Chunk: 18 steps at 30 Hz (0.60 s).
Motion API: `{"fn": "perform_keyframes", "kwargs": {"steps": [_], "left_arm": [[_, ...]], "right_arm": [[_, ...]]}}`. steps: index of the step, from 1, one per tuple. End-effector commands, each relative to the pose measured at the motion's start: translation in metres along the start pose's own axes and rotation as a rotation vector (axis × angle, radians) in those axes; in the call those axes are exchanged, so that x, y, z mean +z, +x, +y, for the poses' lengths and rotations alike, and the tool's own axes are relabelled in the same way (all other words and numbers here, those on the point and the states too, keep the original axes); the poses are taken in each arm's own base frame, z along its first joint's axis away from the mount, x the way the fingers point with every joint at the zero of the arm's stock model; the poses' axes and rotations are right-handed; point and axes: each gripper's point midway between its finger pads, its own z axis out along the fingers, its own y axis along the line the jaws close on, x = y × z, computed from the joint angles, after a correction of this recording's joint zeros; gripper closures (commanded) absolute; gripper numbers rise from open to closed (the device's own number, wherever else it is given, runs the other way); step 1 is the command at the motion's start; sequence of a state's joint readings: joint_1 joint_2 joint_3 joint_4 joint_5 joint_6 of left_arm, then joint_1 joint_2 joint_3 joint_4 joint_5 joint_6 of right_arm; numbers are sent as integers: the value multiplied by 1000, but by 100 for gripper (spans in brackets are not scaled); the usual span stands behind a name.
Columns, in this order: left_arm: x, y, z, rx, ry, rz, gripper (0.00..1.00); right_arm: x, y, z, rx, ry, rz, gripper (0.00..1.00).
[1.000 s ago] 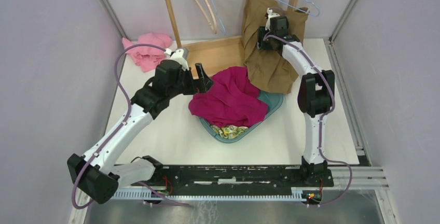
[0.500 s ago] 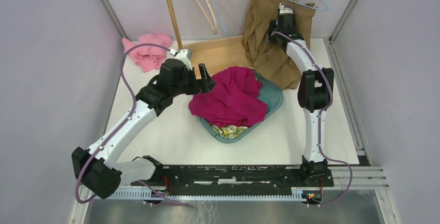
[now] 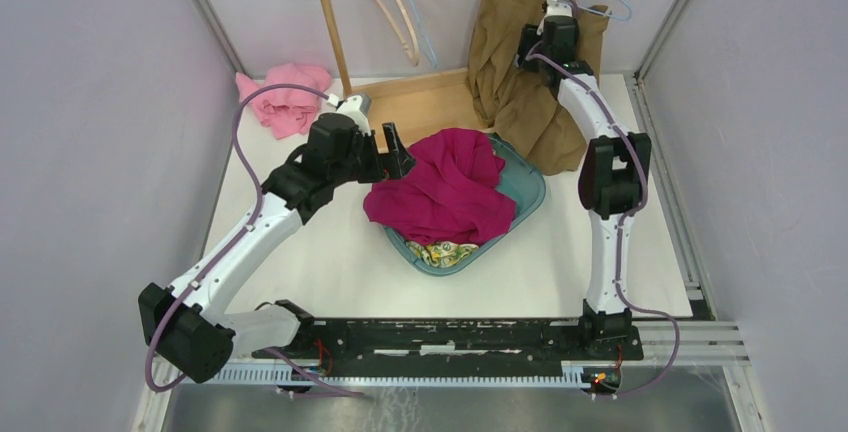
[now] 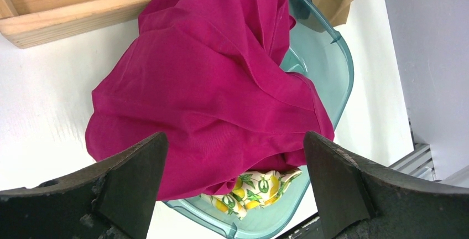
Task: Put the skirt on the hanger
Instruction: Place the hanger on the clothesline.
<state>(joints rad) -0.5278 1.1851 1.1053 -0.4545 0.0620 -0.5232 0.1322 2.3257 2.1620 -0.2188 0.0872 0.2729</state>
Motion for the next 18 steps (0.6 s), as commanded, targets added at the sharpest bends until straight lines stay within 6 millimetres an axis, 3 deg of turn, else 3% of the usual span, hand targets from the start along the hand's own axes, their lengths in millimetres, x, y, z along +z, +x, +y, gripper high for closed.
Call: {"fn": "perform_keyframes", "kwargs": {"steps": [1, 5, 18], "left_arm": [[-6, -12, -7, -17, 28, -47, 1], [-11, -10, -6, -18, 23, -51, 1], [-45, 16, 8, -69, 13, -63, 1]], "right_arm": [[-64, -58, 29, 76, -170, -101, 39], [-111, -38, 45, 68, -237, -50, 39], [-258, 68, 80, -11, -389, 168, 36]]}}
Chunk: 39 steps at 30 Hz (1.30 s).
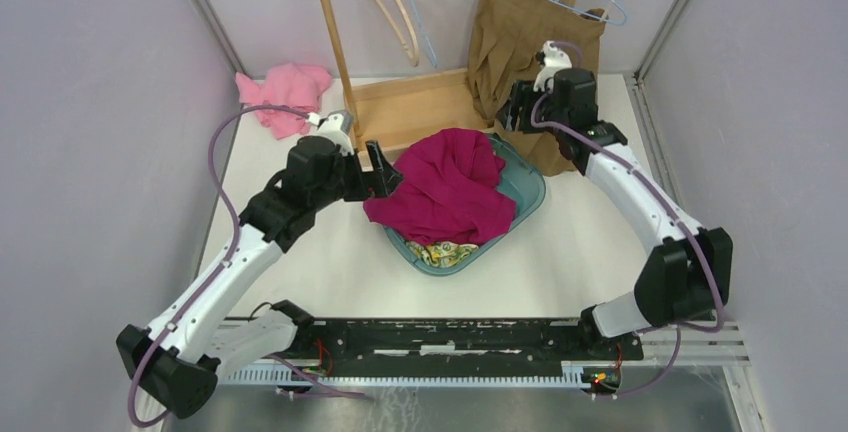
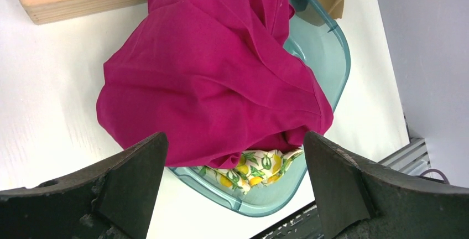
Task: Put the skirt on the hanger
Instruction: Place the hanger on the clothesline, then adjust the skirt in the bin.
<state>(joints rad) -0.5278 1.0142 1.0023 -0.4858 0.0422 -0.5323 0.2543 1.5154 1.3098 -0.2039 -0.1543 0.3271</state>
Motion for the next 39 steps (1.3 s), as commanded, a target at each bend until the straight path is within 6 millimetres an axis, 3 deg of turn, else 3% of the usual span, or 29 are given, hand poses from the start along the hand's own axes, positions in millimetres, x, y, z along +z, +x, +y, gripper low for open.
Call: {"fn": "perform_keyframes", "kwargs": {"steps": [1, 6, 8, 10, 11, 19, 29, 39], "left_arm": [[-14, 2, -2, -66, 16, -27, 1], [-27, 10, -2, -66, 50, -44, 1], [-31, 13, -4, -69, 63, -41, 1], [-34, 16, -4, -76, 69, -39, 1], [-36, 16, -4, -81, 72, -42, 1], [-46, 21, 0, -78, 72, -50, 1], [-63, 18, -2, -53, 107, -106, 1], [-31, 26, 5, -92, 79, -75, 1]], "right_arm": [[-35, 39, 21, -8, -66, 71, 36], [-71, 79, 48, 0, -154, 142, 32], [-83, 88, 52, 11, -174, 158, 25], [-90, 93, 52, 10, -173, 174, 4], [-92, 95, 50, 5, -167, 185, 0], [-112, 103, 51, 9, -165, 234, 0], [-112, 110, 48, 118, -124, 237, 0], [-107, 114, 46, 113, -114, 267, 0]]}}
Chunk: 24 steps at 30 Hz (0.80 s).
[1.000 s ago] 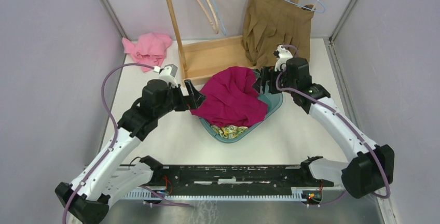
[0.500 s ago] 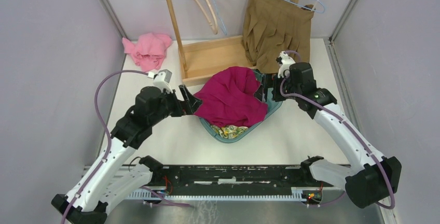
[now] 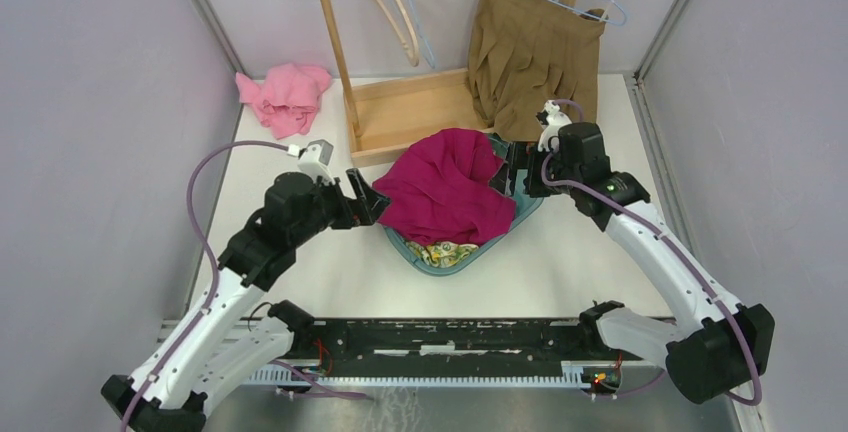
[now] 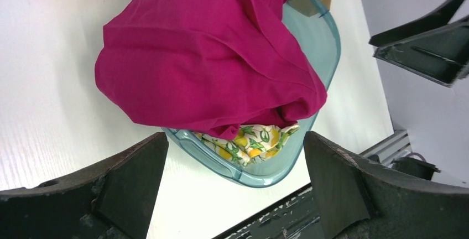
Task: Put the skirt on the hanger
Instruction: Adjust the skirt in the bin.
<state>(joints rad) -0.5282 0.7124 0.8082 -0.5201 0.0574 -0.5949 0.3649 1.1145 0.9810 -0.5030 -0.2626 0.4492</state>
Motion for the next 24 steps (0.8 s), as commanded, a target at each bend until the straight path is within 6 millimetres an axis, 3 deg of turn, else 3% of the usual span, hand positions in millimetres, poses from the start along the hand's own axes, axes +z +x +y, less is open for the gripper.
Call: {"fn": "perform_keyframes", "kwargs": {"steps": [1, 10, 20, 24], "left_arm": [[19, -6, -7, -36, 28, -17, 1], [42, 4, -10, -48, 42, 49, 1], [46, 17, -2, -39, 41, 67, 1], [45, 18, 0, -30, 45, 49, 1]], "right_arm": [[2, -6, 2, -1, -4, -15, 0], [6, 2, 7, 46, -45, -2, 0], [13, 20, -5, 79, -18, 10, 0], [20, 30, 5, 51, -96, 87, 1]]}}
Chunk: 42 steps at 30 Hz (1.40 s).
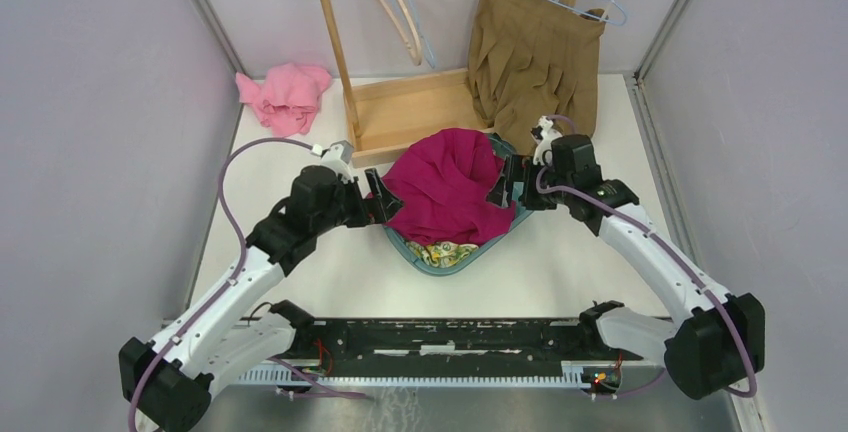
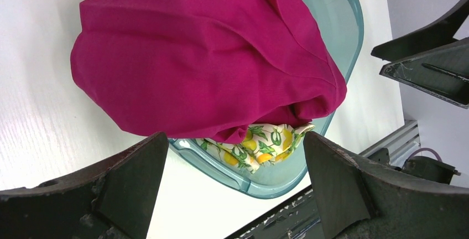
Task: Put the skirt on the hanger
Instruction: Adjust the skirt in the bin.
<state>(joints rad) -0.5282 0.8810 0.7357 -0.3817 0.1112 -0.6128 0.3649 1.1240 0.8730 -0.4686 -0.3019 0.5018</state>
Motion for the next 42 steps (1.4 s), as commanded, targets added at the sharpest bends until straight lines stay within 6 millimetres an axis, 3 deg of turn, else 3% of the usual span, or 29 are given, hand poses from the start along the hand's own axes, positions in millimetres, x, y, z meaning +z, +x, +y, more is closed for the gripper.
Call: {"fn": "perform_keyframes", "kwargs": {"steps": [1, 7, 13, 20, 31, 35, 39, 42], "left_arm": [[-2, -11, -11, 1, 58, -66, 1], [7, -9, -10, 2, 65, -58, 1], [18, -10, -14, -3, 82, -44, 1], [28, -8, -17, -2, 92, -14, 1], [40, -6, -26, -5, 133, 22, 1], [38, -9, -27, 7, 128, 21, 1], [37, -11, -27, 11, 124, 17, 1], [35, -13, -27, 12, 119, 13, 1]], "right_arm": [[7, -5, 18, -33, -104, 16, 1], [11, -10, 18, -102, -57, 38, 0], [37, -11, 25, -248, 59, 91, 1], [68, 10, 40, -439, 174, 159, 1], [136, 47, 38, -581, 301, 326, 1], [141, 51, 42, -563, 269, 312, 18], [134, 43, 48, -563, 255, 279, 59], [120, 29, 58, -566, 233, 227, 80]]}}
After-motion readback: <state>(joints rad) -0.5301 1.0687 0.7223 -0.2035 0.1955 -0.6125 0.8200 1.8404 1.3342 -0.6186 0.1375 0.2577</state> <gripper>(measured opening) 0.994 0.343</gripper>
